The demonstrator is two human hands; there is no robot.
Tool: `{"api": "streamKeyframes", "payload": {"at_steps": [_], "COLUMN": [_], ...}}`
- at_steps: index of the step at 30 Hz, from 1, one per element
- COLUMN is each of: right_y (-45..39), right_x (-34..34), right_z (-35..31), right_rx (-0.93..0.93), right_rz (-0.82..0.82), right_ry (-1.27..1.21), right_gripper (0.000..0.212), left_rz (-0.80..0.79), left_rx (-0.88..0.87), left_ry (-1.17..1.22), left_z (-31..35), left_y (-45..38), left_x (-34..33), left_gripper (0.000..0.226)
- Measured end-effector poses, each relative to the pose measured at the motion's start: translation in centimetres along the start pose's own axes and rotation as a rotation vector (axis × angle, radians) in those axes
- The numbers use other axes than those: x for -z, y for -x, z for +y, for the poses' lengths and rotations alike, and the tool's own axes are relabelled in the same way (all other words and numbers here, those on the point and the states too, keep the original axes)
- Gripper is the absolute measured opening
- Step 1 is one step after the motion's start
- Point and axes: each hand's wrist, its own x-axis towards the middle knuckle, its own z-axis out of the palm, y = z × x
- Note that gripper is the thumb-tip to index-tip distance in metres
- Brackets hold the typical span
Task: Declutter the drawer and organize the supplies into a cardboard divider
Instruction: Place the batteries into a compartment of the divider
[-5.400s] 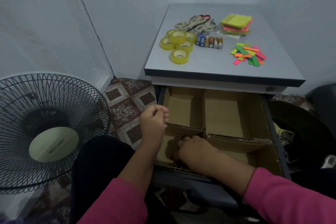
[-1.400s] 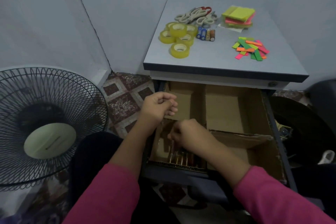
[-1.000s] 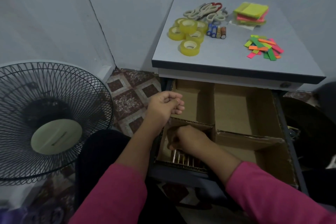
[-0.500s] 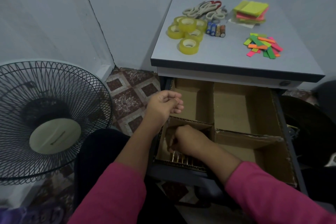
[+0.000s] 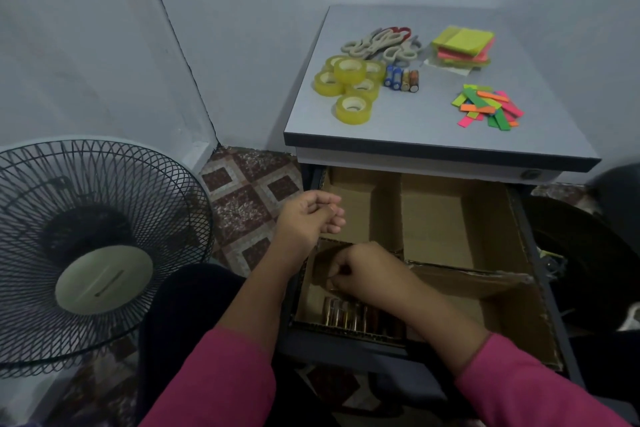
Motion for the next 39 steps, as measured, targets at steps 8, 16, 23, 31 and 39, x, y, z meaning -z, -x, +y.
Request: {"api": "streamKeyframes", "payload": {"at_steps": [8,16,23,31,39], "right_y": [3.0,-0.5,-7.8,-8.2,-7.6], "right_x": [6.0,14.6,18.8,18.3,17.7], "right_z": [1.2,2.4,4.4,4.5,4.2], "right_rx": [-0.047,0.049,-0.034,-0.028,-0.002], "right_rz": [0.259,0.921,0.834,0.819,0.877], "right_ry": [-0.176,-0.133,0.079,0.218,0.182], "right_gripper": [0.008,0.018,0.026,0.036,0.026], "left_rz": [0.027,0.109,0.017,-0.01,0.175], "left_rx": [-0.012,-0.597,-0.453,-0.385,-0.529], "left_ry": [-0.152,-0.44,-0.743,-0.788,-0.781], "left_z": [1.0,7.5,11.0,11.0,10.1], "left_y": [0.6,-2.9,-9.5,-11.5,-10.8], "left_x": [-1.3,-6.6,-11.1,-11.5,-11.5], "left_gripper": [0.019,0.023,0.045,0.039,0.023]}}
